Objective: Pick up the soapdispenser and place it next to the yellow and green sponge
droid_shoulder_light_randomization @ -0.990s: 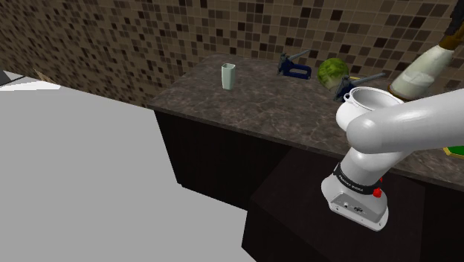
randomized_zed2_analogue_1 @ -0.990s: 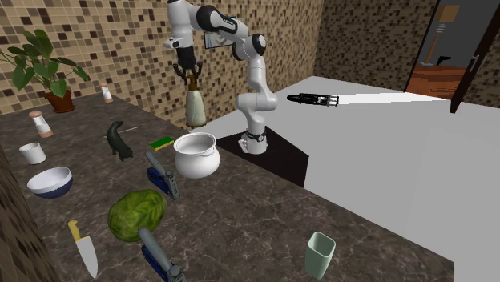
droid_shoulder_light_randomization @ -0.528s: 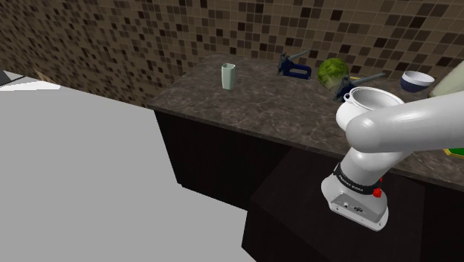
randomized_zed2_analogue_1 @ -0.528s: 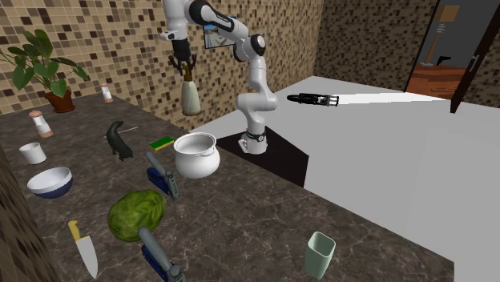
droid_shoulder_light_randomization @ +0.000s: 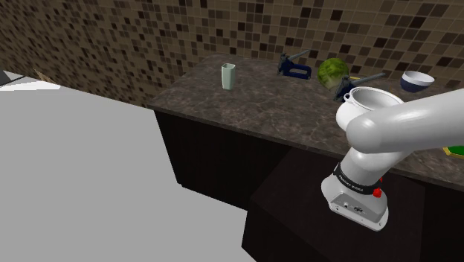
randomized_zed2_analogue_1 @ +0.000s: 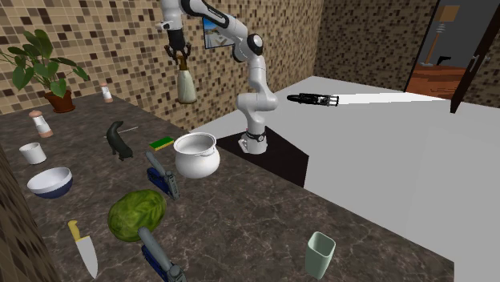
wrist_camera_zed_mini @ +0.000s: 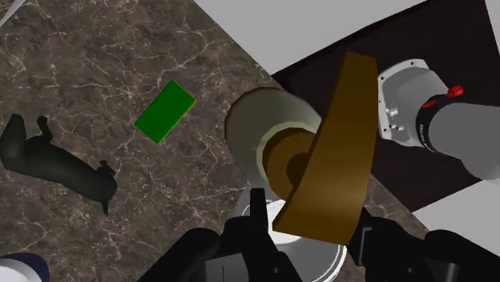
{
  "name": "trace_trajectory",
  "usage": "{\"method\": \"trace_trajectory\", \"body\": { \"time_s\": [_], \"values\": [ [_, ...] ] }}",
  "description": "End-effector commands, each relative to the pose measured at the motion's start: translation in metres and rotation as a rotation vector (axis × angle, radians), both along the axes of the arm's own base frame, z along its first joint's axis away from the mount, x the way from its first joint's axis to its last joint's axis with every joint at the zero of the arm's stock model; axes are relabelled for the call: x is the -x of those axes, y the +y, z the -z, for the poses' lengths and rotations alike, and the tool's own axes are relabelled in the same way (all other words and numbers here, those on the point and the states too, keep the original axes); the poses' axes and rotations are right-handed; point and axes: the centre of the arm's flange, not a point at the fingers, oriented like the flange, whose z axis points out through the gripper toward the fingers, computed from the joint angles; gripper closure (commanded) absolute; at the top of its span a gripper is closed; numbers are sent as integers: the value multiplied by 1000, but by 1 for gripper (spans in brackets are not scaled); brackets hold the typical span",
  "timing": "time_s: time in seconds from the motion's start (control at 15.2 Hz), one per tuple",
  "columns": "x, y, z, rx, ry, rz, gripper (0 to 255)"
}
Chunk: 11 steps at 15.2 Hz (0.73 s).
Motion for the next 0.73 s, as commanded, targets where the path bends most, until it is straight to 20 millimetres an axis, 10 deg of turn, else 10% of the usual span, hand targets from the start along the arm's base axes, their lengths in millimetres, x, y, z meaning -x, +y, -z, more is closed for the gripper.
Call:
{"method": "trace_trajectory", "body": {
  "time_s": [0.0, 0.46, 0.66],
  "values": [
    [25, 1, -6, 0, 0, -2, 255],
    [114, 5, -33, 0, 0, -2, 255],
    [120, 5, -25, 0, 0, -2, 255]
  ]
}}
